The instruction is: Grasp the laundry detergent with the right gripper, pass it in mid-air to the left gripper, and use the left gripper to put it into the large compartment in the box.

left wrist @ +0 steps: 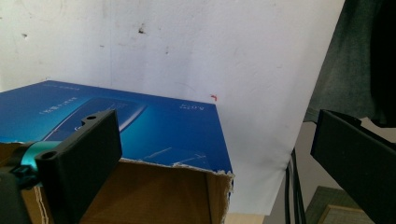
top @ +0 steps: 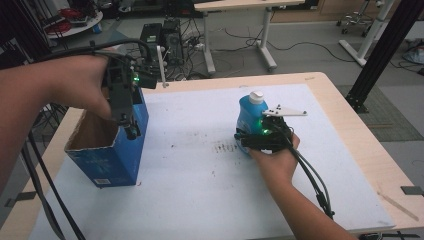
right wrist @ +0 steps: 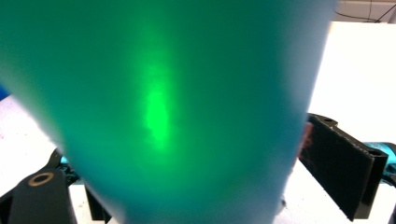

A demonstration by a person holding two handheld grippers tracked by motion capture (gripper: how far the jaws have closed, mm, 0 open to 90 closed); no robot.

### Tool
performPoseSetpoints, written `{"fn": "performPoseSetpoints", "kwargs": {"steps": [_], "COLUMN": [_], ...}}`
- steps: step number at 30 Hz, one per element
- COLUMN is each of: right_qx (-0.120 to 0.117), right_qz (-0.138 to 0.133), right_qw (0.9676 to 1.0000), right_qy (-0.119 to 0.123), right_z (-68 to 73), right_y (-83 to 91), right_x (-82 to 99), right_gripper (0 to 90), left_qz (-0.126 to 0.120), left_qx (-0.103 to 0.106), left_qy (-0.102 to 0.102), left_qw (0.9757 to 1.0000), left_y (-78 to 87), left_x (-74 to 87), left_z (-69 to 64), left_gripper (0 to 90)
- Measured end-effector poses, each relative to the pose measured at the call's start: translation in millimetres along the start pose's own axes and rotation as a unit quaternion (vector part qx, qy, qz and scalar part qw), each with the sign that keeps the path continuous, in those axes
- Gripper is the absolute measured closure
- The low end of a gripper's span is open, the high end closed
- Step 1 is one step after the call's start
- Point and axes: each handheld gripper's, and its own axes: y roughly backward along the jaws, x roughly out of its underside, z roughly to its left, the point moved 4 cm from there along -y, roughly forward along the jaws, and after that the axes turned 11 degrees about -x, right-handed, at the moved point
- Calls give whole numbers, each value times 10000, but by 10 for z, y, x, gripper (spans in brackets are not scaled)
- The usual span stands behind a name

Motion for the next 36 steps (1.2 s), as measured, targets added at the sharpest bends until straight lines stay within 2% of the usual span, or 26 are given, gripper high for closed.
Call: {"fn": "performPoseSetpoints", "kwargs": {"steps": [8,29,30,36], "right_qx": [38,56,-22,-57], "right_qz": [-20,-88,-93,-89], "right_qw": [10000,9999,9999,9999], "right_qy": [30,13,40,60], "right_z": [9,1,6,13], "right_y": [7,1,3,-8], "right_x": [-5,-7,-3,3], "right_gripper": [177,186,251,254], "left_qz": [-8,19,16,31], "left_qx": [1,15,13,13], "left_qy": [9,-39,-14,-10], "left_qw": [10000,10000,10000,10000], "left_y": [-9,-30,-31,-30], "left_x": [-1,-38,-38,-23], "left_z": [-3,0,-3,-3], "left_gripper": [18,18,18,18]}}
